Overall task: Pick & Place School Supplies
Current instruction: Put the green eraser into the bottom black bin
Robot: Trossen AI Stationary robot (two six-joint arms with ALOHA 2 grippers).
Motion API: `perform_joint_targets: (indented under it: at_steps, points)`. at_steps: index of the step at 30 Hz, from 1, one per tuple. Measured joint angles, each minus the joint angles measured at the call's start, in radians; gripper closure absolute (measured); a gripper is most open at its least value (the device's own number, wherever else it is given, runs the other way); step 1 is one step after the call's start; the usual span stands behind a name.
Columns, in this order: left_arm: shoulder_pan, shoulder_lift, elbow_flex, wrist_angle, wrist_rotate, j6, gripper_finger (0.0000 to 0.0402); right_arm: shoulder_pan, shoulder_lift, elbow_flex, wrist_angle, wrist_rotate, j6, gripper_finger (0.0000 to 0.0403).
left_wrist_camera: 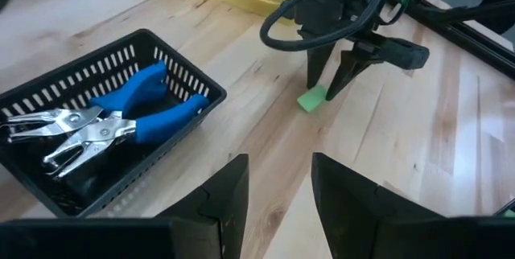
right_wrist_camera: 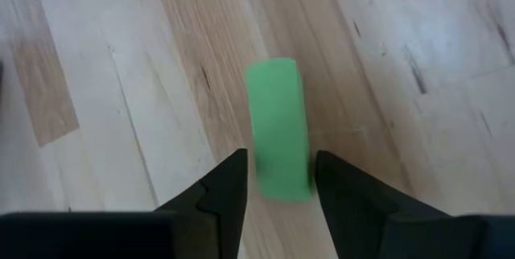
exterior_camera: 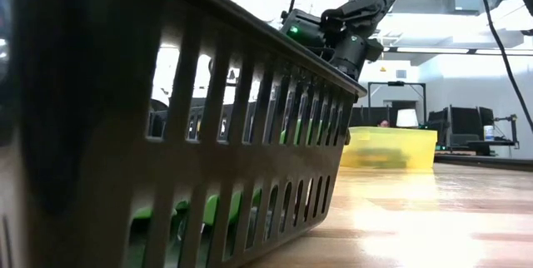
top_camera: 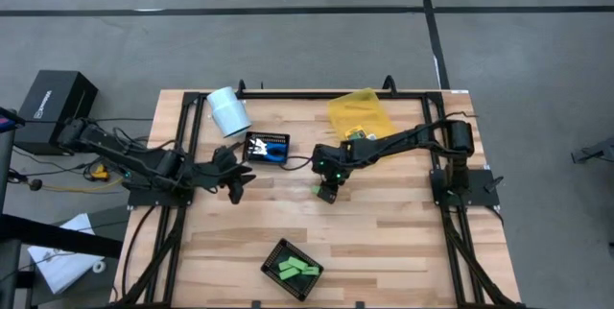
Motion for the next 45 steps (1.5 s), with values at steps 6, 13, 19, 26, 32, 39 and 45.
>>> perform_joint_targets:
  at_steps: [6,13,19,26,32,39,45]
  points:
    - [0.0,0.0,-0.033,0.039,0.062,-0.023,0.027,0.007,0.066,0.008,0.042,-0.054,0.023,0.0264]
    - [-0.004,0.0,-0.057,0.055,0.081,-0.041,0.027,0.003,0.094,0.031,0.096,-0.073,0.036,0.028]
    - [-0.004,0.0,-0.057,0.063,0.081,-0.045,0.027,-0.014,0.116,0.039,0.105,-0.11,0.063,0.0308]
    - [-0.004,0.0,-0.057,0.064,0.077,-0.044,0.027,-0.023,0.119,0.037,0.122,-0.128,0.023,0.0396]
    - [-0.004,0.0,-0.057,0.065,0.077,-0.04,0.027,-0.053,0.121,0.032,0.168,-0.16,0.053,0.0401]
    - [-0.004,0.0,-0.057,0.065,0.04,-0.037,0.027,-0.07,0.115,0.07,0.161,-0.184,0.067,0.0402]
    - [-0.004,0.0,-0.057,0.066,0.021,-0.037,0.027,-0.071,0.1,0.143,0.114,-0.159,0.029,0.04]
